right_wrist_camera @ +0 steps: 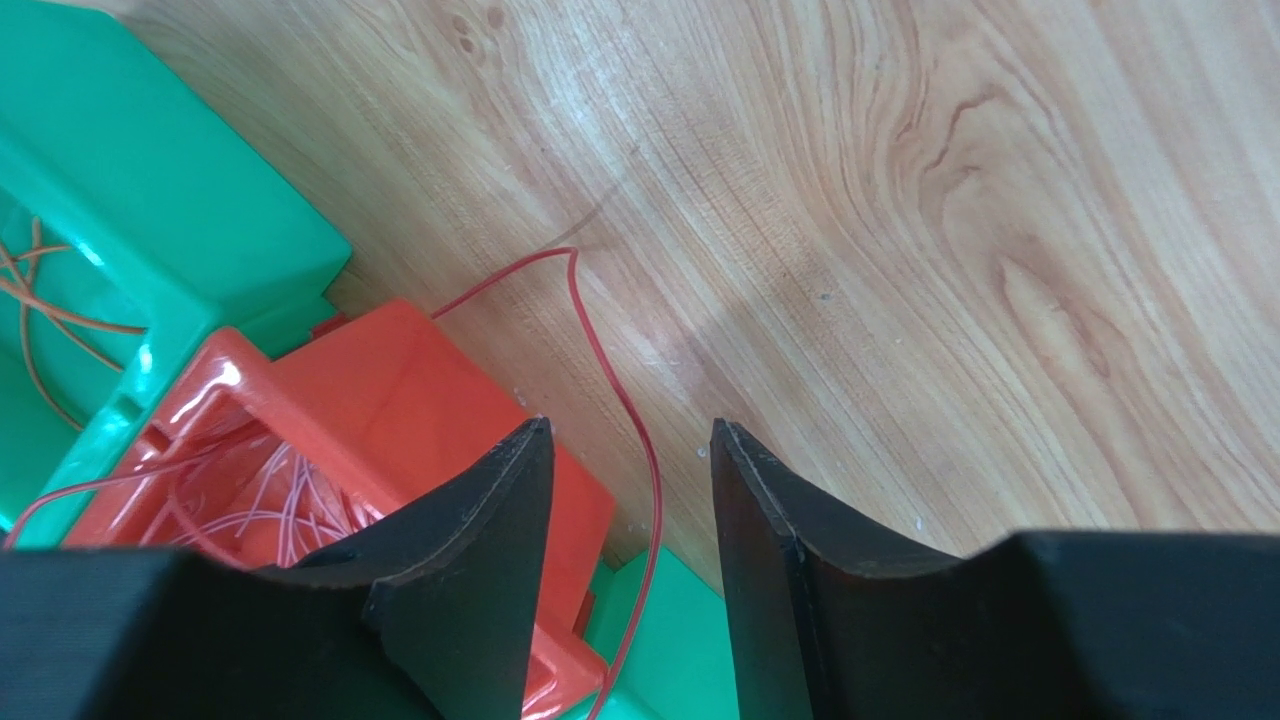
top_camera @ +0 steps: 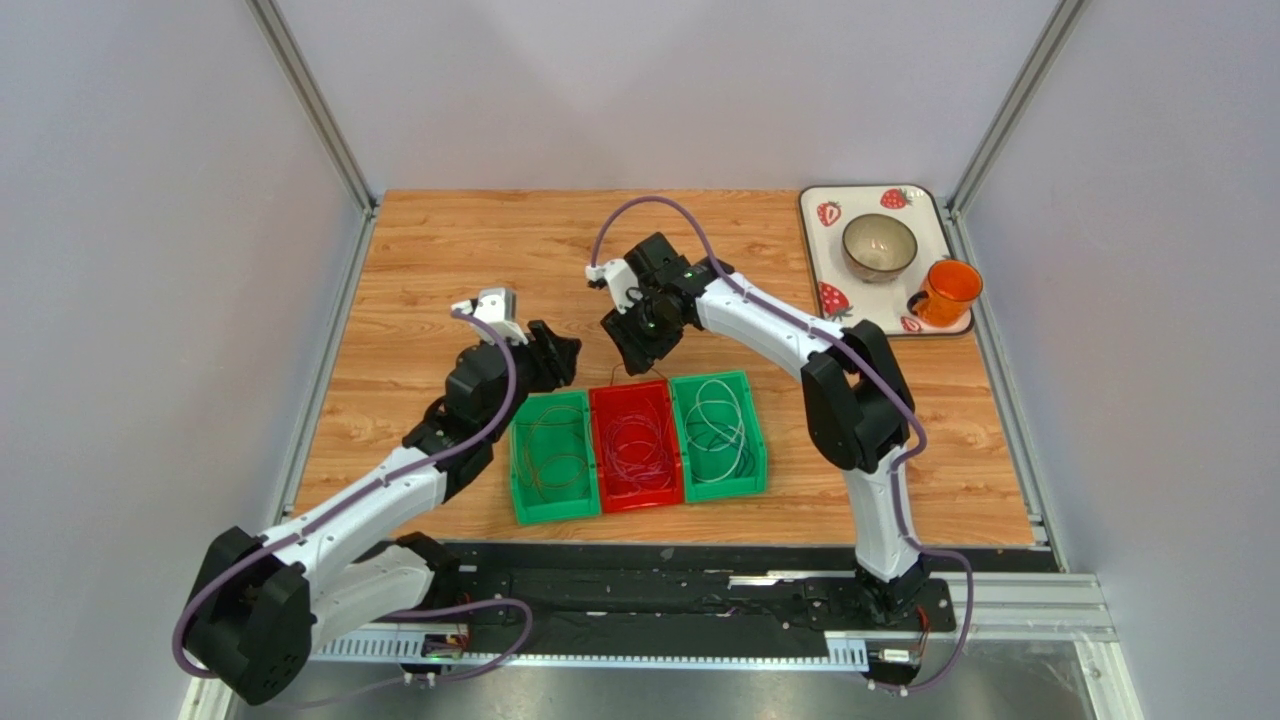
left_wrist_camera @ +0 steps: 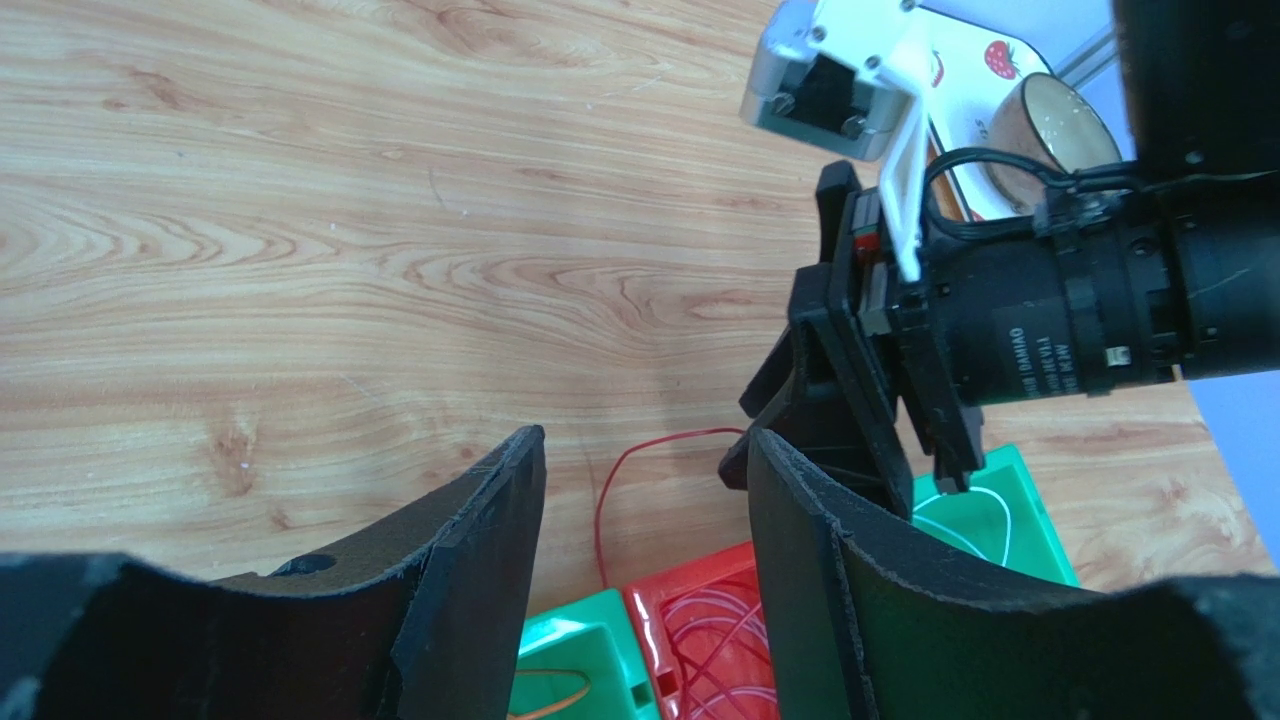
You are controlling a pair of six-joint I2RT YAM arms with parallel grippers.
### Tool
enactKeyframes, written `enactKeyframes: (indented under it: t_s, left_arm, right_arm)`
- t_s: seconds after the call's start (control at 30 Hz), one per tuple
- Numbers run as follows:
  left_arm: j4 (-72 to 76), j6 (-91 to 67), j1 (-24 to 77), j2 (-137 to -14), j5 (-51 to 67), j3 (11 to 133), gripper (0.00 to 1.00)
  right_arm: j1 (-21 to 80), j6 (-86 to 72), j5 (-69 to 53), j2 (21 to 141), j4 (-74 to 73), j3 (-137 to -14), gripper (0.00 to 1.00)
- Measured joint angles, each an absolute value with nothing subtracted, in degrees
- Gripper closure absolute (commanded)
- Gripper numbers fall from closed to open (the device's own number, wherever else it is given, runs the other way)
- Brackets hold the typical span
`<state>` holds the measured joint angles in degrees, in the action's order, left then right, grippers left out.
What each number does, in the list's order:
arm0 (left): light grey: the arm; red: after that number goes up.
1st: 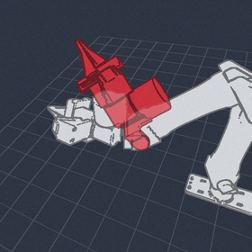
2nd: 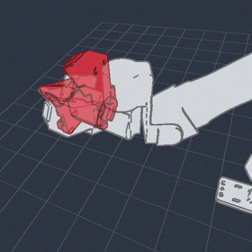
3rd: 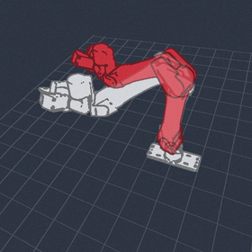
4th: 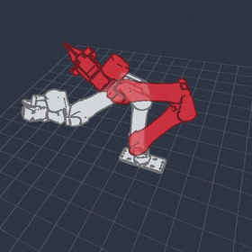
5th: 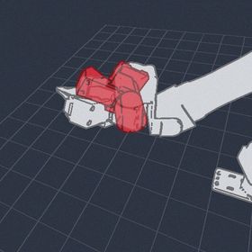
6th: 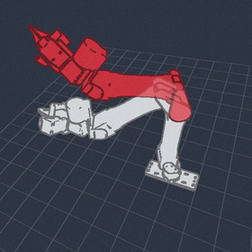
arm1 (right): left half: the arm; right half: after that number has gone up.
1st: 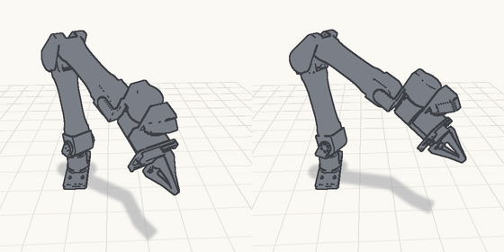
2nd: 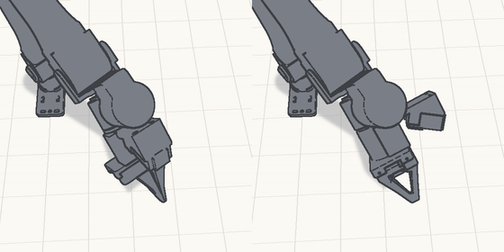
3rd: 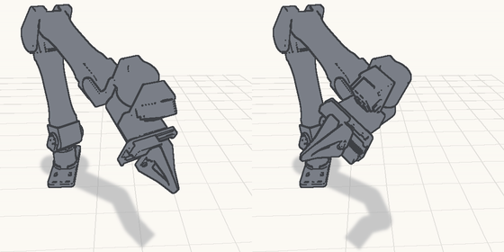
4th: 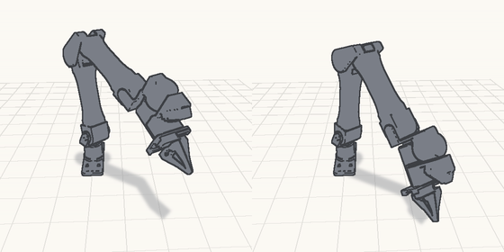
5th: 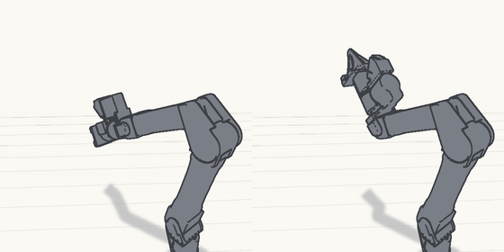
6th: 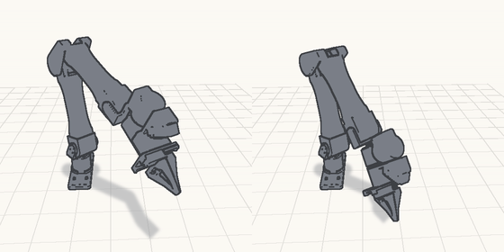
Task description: Untangle the cables
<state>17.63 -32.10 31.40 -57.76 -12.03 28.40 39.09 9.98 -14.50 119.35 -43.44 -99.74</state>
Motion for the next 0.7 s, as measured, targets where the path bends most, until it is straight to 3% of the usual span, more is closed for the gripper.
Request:
enactKeyframes:
  t_s: [0.13,0.17,0.2,0.4,0.7]
  left_arm:
    - [17.63,-32.10,31.35,-57.78,-11.92,28.40,0.39]
    - [17.63,-32.10,31.35,-57.80,-11.90,28.40,0.39]
    - [17.63,-32.10,31.35,-57.80,-11.88,28.40,0.39]
    - [17.63,-32.08,31.35,-58.24,-11.84,28.42,0.39]
    - [17.61,-32.10,31.20,-58.70,-11.64,28.42,0.40]
  right_arm:
    - [39.09,9.98,-14.50,120.84,-43.42,-99.74,0.59]
    - [39.09,10.00,-14.48,121.16,-43.46,-99.74,0.65]
    - [39.09,10.02,-14.48,121.36,-43.46,-99.74,0.82]
    - [39.09,10.33,-14.50,121.54,-43.40,-99.74,1.00]
    - [39.09,8.49,-12.14,118.80,-43.27,-99.74,1.00]
